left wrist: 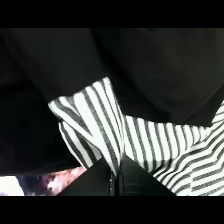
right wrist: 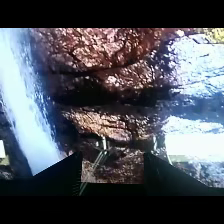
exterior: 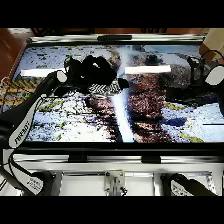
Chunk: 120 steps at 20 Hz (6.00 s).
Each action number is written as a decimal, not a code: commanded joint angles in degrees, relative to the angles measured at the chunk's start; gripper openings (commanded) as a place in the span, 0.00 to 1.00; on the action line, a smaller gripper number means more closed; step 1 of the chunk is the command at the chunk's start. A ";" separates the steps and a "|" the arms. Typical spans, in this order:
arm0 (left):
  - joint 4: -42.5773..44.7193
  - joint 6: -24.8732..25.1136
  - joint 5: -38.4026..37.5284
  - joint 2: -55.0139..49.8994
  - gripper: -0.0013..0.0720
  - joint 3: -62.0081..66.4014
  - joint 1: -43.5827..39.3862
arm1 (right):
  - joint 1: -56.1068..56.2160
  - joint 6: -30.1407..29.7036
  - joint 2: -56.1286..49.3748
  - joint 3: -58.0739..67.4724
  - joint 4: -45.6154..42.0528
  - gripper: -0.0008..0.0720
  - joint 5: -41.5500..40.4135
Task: Fold the shirts.
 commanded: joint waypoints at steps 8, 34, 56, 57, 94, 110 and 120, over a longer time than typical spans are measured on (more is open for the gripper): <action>10.38 9.35 -15.72 36.79 0.09 5.75 -0.42 | 0.04 -1.95 -2.51 0.00 23.23 0.71 -0.04; 6.82 -8.46 -10.27 83.27 0.09 -54.23 -0.90 | 31.08 4.83 -16.35 0.00 26.12 0.94 -22.38; -11.32 -3.56 19.10 47.04 1.00 -49.35 -26.82 | 6.69 10.25 6.05 -0.02 0.09 0.94 -0.83; -11.28 -2.27 11.06 48.46 1.00 -49.35 -22.53 | 8.66 10.05 4.74 -0.02 1.44 0.94 0.20; -15.13 15.67 -17.94 40.17 0.50 -59.91 16.76 | 29.29 -7.58 -22.91 0.00 29.33 0.94 -18.21; -14.99 20.15 -22.23 49.96 0.09 -59.25 16.76 | 37.53 -7.32 -26.88 0.00 20.31 0.94 -33.22; -15.10 20.17 -22.58 53.22 0.09 -58.99 16.76 | 37.20 -8.52 -31.28 0.13 33.11 0.11 -33.66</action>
